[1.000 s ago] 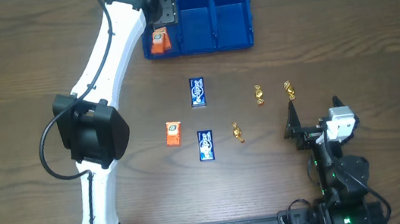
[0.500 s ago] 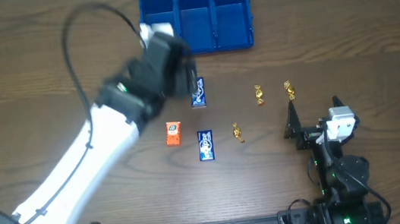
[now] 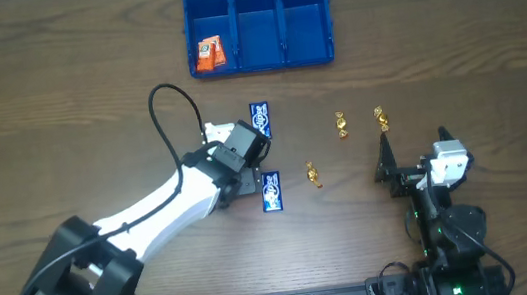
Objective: Sort Candies Into Trays
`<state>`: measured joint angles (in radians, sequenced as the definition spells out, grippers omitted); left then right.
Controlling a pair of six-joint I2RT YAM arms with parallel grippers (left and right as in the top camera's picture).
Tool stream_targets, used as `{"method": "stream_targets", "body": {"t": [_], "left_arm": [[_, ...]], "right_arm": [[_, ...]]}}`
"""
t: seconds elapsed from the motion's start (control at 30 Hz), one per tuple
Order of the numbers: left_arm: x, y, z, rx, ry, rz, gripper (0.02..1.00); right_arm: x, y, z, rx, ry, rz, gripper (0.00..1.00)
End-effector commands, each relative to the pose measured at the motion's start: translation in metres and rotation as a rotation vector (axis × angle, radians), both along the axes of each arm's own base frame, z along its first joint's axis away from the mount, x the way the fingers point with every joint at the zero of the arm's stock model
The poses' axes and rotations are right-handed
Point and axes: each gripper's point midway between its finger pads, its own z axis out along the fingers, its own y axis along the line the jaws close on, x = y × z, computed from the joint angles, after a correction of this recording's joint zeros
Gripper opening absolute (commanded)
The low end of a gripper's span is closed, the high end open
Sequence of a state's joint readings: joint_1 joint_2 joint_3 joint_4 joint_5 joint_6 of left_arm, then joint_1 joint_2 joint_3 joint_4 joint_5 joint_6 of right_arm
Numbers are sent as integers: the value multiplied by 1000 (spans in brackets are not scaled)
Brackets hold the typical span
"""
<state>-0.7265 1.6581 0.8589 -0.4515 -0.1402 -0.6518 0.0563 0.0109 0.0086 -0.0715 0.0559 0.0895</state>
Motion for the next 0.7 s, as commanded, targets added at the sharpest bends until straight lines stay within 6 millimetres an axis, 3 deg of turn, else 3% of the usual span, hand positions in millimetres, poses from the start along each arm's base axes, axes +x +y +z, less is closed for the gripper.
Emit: {"method": "stream_targets", "body": {"t": [0.03, 0.23, 0.47, 0.57, 0.7], "left_arm": [[3, 0, -8, -3, 10, 31, 849], [0, 2, -15, 15, 29, 32, 790], [0, 3, -19, 21, 35, 32, 426], [1, 2, -19, 16, 31, 33, 316], [6, -2, -13, -6, 7, 41, 279]], "right_arm": [[0, -3, -1, -13, 2, -12, 998], [0, -3, -1, -13, 2, -12, 998], [0, -3, -1, -13, 2, -11, 998], [0, -3, -1, -13, 2, -12, 998], [0, -3, -1, -13, 2, -11, 998]]}}
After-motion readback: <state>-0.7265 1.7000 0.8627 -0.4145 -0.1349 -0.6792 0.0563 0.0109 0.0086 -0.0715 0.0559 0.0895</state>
